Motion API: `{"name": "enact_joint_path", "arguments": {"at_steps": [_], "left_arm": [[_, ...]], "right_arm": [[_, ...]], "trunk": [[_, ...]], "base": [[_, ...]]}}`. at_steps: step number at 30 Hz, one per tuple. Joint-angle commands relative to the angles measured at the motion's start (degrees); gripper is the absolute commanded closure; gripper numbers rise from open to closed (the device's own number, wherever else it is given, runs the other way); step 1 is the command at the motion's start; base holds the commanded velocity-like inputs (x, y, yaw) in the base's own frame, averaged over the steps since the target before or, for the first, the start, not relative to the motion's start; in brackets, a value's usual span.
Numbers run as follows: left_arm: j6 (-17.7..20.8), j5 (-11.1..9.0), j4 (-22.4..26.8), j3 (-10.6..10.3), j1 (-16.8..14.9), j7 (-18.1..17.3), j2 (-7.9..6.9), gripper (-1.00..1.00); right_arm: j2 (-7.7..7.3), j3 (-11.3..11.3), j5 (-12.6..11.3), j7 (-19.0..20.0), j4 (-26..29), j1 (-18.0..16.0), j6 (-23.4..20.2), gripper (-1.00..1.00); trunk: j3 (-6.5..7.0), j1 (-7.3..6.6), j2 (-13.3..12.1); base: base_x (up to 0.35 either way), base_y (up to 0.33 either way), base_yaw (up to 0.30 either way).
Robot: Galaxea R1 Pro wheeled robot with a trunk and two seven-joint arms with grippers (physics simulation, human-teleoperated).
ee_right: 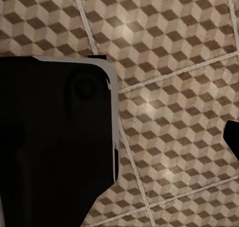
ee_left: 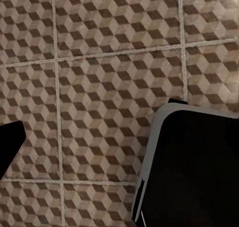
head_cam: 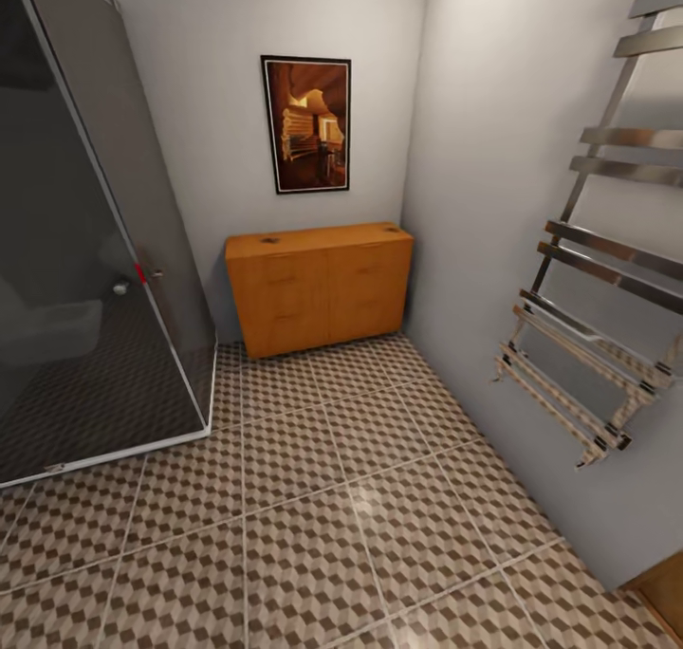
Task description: Take the four mousetraps from the cabinet in the bathroom and place them on the bathroom floor. Make sure all four end up on the same floor surface, and ensure that at least two of them are either under or directly next to the same bathroom sink.
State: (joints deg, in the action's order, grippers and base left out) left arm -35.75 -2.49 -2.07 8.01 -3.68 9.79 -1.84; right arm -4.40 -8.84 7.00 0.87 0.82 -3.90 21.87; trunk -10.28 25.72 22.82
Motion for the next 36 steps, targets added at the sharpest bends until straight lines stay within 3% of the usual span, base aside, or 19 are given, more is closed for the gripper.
{"name": "enact_joint_path", "arguments": {"at_steps": [1, 23, 36], "left_arm": [[-0.4, -0.2, -0.2, 0.1, -0.1, -0.1, 0.01, -1.0], [-0.4, -0.2, -0.2, 0.1, -0.1, -0.1, 0.08, -1.0], [-0.4, -0.2, -0.2, 0.1, -0.1, -0.1, 0.08, -1.0]], "right_arm": [[-0.01, -0.5, 0.6, 0.1, -0.1, 0.0, 0.2, -1.0], [0.01, -0.6, 0.6, 0.1, 0.0, 0.0, 0.2, -1.0], [0.01, -0.6, 0.6, 0.2, 0.0, 0.0, 0.3, -1.0]], "trunk": [[-0.1, 0.06, 0.1], [-0.05, 0.06, 0.1], [1.07, 0.06, 0.1]], "base": [[0.324, 0.12, 0.0], [0.324, 0.119, 0.0], [0.337, 0.027, 0.0]]}}
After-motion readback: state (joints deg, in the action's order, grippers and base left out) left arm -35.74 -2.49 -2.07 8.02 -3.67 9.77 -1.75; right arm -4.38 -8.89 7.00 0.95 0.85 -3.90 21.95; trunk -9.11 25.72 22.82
